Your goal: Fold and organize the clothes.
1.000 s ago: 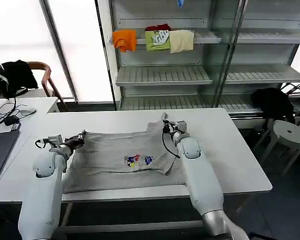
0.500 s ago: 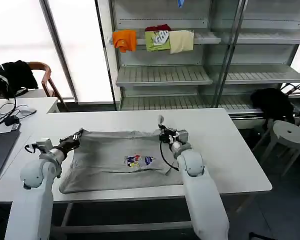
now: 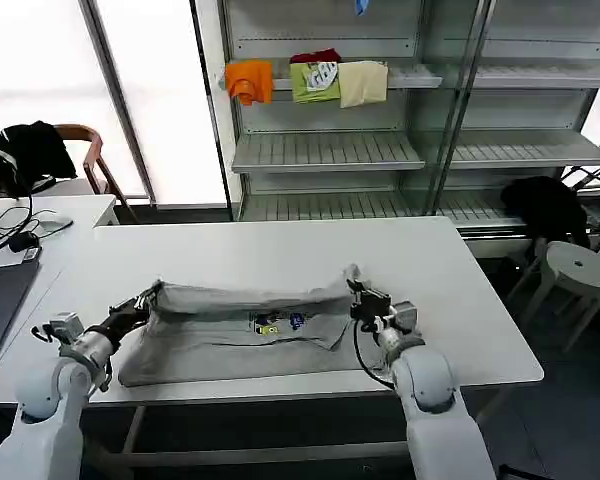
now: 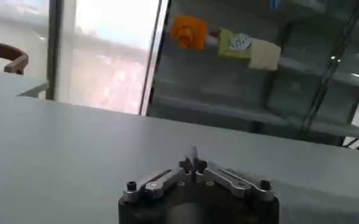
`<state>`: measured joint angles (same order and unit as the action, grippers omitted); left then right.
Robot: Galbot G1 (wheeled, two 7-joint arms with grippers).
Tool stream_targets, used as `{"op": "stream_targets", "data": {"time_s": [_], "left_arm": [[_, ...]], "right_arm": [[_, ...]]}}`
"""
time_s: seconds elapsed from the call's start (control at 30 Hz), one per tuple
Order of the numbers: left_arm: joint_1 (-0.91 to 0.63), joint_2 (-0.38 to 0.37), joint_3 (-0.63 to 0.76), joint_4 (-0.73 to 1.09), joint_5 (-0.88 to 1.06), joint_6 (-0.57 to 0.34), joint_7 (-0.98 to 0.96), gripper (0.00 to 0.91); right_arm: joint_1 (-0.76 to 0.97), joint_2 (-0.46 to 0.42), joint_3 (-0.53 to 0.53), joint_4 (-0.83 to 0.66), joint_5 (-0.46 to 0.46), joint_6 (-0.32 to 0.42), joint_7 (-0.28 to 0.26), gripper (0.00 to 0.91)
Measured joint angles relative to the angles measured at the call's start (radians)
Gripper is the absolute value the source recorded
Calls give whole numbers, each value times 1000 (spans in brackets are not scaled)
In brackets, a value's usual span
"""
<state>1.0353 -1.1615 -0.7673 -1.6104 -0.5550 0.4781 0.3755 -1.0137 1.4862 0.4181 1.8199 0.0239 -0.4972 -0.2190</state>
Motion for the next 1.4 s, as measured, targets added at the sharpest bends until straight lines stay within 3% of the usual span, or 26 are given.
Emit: {"op": "stream_targets", "data": {"time_s": [0.27,0.3,0.33,0.9,1.3,1.4], "left_arm": [[77,12,-28,-30,-16,-21,31,20],[85,14,-31,-35,-16,-24,34,907],[92,15,-32,-38,-15,-26,36,907],[185,-23,-65,-118,68,-41,-1,907],[216,-98,-38,-186,148,-50,-172,907],[215,-119,-27,-187,173,-50,-209,635]], "right_arm": [[-81,-6,7,42,-23,13,-5,0],[-88,-6,8,43,-27,13,-5,484],[-95,-6,9,45,-30,13,-4,907],[-168,-17,68,104,-103,42,58,907],[-130,-36,187,186,113,51,100,907],[-126,-33,201,200,147,51,103,907]]}}
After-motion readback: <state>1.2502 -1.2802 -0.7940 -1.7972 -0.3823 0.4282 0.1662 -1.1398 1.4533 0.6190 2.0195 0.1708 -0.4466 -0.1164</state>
